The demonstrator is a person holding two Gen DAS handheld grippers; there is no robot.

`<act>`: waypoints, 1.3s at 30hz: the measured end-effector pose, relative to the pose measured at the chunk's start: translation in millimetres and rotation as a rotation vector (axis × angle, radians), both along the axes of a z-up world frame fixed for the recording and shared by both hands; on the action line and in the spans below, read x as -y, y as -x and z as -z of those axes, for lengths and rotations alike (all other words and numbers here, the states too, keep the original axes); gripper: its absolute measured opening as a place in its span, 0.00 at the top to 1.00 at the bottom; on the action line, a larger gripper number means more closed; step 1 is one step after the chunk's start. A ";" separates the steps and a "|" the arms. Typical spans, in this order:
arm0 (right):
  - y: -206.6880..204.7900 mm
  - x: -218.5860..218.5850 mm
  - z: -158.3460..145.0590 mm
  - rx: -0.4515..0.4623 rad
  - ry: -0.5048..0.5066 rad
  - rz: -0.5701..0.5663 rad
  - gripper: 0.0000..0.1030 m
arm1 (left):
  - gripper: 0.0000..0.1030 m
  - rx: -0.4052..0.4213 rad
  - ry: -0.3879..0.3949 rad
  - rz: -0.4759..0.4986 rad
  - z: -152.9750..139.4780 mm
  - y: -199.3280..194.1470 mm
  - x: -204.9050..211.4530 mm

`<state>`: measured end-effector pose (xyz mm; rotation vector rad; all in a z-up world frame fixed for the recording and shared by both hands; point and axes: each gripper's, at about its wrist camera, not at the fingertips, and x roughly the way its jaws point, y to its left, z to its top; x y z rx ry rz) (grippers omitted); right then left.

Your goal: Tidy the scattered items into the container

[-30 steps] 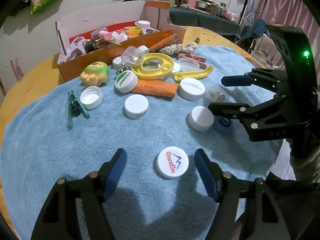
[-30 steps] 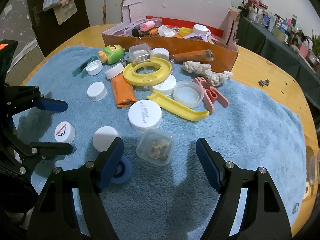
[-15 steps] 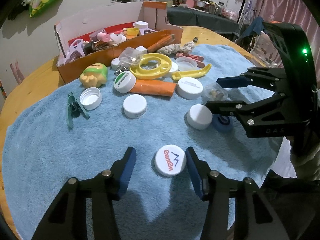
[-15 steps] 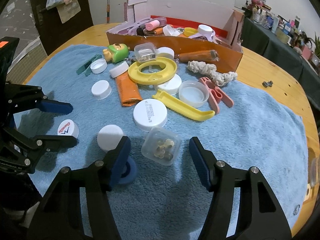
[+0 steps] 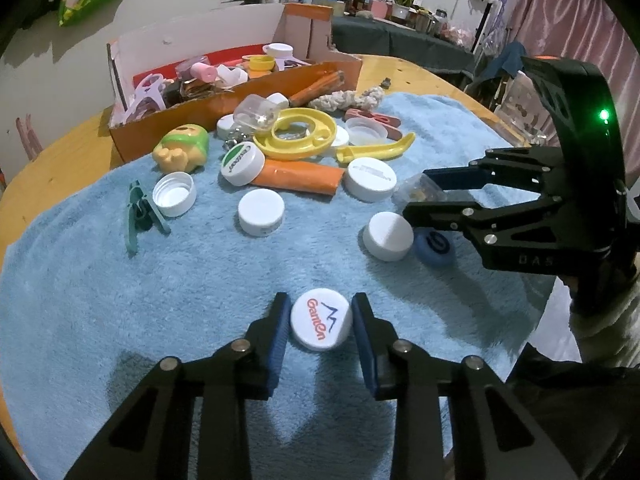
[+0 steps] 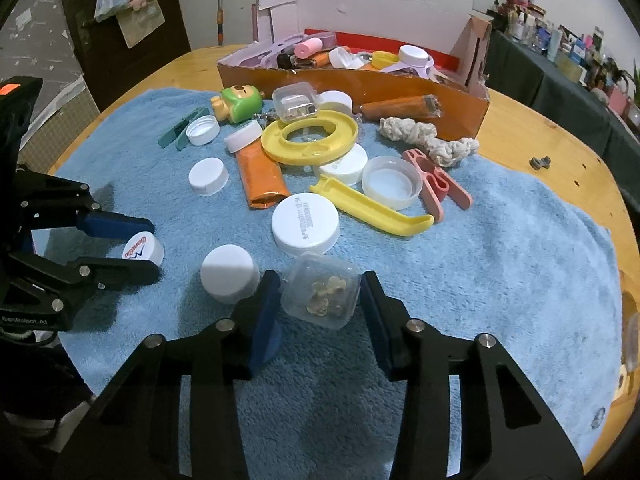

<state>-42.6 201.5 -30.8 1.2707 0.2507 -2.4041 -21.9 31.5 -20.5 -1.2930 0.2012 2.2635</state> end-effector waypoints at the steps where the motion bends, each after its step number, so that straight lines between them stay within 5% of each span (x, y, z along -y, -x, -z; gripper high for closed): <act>1: -0.5 -0.6 -0.1 0.001 0.001 0.002 0.61 | 0.68 0.001 -0.004 -0.003 -0.4 0.1 0.3; 39: 2.8 -7.5 -23.6 -0.039 -0.010 -0.007 0.62 | 0.68 -0.042 0.008 -0.024 -24.9 6.3 -4.4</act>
